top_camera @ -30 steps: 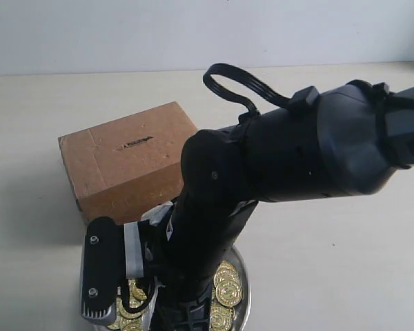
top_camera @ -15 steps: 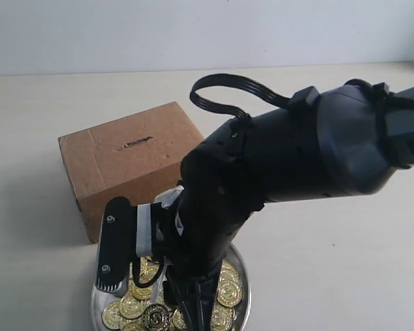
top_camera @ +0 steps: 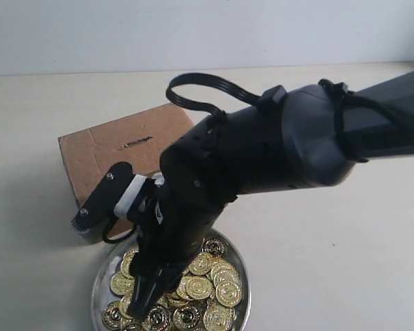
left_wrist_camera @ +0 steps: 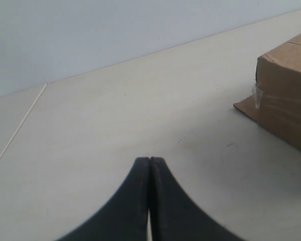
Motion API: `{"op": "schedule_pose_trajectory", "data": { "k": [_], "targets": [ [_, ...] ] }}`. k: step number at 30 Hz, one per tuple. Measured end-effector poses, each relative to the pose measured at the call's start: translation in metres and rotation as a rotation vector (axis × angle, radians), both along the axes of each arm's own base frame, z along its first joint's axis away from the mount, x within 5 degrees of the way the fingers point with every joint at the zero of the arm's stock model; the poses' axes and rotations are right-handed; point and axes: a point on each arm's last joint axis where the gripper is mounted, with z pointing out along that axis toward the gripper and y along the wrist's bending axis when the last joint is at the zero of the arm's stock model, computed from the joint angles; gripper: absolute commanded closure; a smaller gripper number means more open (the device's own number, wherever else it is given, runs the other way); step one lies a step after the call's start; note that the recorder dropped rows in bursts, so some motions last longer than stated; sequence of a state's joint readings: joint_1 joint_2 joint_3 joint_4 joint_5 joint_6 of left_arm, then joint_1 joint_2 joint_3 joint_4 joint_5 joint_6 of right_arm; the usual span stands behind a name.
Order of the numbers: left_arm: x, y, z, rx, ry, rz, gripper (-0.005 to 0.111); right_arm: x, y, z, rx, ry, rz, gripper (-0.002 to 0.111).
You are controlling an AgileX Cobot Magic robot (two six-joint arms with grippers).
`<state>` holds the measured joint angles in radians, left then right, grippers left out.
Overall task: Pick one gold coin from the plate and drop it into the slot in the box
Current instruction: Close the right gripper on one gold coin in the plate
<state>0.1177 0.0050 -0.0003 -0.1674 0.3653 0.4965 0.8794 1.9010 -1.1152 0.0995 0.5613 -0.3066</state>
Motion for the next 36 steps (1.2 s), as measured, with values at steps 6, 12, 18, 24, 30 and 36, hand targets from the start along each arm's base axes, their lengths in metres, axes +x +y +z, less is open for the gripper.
{"op": "schedule_pose_trajectory", "data": {
  "k": [6,12,18,24,30,36],
  "targets": [
    [0.0,0.0,0.0,0.0,0.0,0.0,0.107,0.002,0.003,0.018,-0.059,0.102,-0.142,0.058],
    [0.0,0.0,0.0,0.0,0.0,0.0,0.107,-0.001,-0.003,0.021,-0.149,0.159,-0.166,0.058],
    [0.0,0.0,0.0,0.0,0.0,0.0,0.107,0.007,-0.004,0.022,-0.151,0.061,-0.161,0.058],
    [0.0,0.0,0.0,0.0,0.0,0.0,0.107,0.015,0.005,0.001,-0.113,0.05,-0.22,0.058],
    [0.0,0.0,0.0,0.0,0.0,0.0,0.107,0.018,0.009,-0.018,-0.12,0.057,-0.222,0.058],
    [0.0,0.0,0.0,0.0,0.0,0.0,0.107,0.023,0.009,-0.018,-0.105,0.01,-0.265,0.058]
  ]
}}
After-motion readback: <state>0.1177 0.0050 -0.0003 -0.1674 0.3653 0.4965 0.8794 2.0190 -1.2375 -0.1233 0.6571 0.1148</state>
